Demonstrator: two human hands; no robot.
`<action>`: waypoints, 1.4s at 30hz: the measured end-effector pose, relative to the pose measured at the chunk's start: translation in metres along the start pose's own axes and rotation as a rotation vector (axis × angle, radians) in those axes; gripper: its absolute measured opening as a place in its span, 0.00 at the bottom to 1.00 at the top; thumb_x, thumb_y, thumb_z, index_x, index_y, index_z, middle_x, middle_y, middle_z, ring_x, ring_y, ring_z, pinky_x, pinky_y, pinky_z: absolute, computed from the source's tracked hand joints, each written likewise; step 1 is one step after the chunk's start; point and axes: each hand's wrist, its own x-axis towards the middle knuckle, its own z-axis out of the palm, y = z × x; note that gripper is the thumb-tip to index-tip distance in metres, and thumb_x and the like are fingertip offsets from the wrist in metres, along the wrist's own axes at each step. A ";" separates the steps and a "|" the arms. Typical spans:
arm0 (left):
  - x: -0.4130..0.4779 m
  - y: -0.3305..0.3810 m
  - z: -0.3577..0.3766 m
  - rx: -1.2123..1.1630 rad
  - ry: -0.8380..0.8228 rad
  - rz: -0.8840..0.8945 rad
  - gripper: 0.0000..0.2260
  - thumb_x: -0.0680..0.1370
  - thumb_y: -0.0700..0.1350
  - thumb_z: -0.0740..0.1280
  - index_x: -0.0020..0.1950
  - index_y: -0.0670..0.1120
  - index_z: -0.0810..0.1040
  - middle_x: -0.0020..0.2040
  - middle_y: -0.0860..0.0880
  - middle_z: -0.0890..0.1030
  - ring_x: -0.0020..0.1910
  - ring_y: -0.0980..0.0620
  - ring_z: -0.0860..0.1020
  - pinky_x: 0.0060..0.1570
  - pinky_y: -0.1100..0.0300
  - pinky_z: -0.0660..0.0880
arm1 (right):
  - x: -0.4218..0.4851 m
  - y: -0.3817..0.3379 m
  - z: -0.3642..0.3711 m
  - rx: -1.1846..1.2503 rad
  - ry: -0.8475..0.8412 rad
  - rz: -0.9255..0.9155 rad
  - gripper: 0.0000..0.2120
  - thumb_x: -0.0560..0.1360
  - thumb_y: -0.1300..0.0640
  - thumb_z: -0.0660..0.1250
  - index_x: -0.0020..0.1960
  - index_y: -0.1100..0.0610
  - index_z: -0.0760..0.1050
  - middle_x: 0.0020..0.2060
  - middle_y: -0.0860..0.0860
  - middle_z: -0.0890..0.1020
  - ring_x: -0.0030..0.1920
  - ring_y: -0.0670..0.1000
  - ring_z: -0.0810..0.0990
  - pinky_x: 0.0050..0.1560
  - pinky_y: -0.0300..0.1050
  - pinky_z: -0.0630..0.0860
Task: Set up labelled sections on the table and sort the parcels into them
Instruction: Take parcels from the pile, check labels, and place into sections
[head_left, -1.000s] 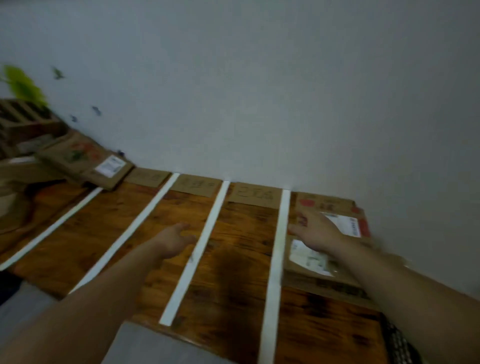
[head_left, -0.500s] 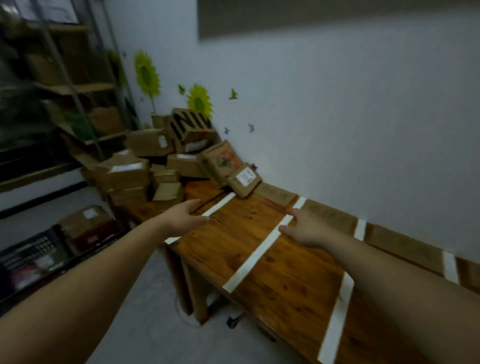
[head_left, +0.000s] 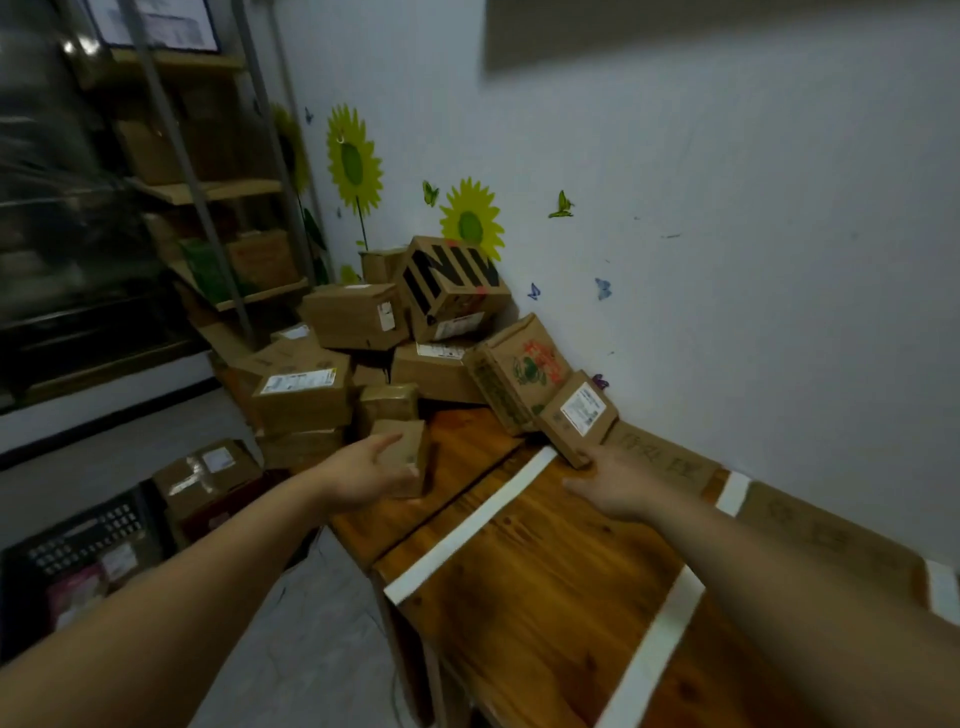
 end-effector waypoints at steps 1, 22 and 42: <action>0.018 0.005 -0.004 0.009 -0.014 0.008 0.31 0.76 0.53 0.66 0.76 0.56 0.56 0.74 0.45 0.63 0.70 0.45 0.66 0.66 0.47 0.68 | 0.021 0.002 -0.001 0.021 -0.001 0.020 0.27 0.77 0.45 0.64 0.74 0.49 0.63 0.70 0.52 0.69 0.65 0.53 0.71 0.60 0.43 0.69; 0.343 0.115 0.083 0.043 -0.445 0.302 0.22 0.79 0.45 0.65 0.72 0.48 0.65 0.68 0.49 0.72 0.67 0.49 0.71 0.65 0.56 0.67 | 0.220 0.057 0.042 0.505 0.119 0.593 0.20 0.78 0.50 0.63 0.69 0.52 0.68 0.55 0.49 0.77 0.47 0.46 0.78 0.46 0.39 0.78; 0.381 0.116 0.145 -0.207 -0.180 0.045 0.14 0.76 0.40 0.67 0.61 0.45 0.74 0.58 0.46 0.80 0.54 0.47 0.78 0.56 0.52 0.76 | 0.247 0.088 0.079 0.887 0.233 0.603 0.25 0.77 0.51 0.65 0.72 0.46 0.64 0.69 0.51 0.67 0.54 0.52 0.76 0.46 0.40 0.75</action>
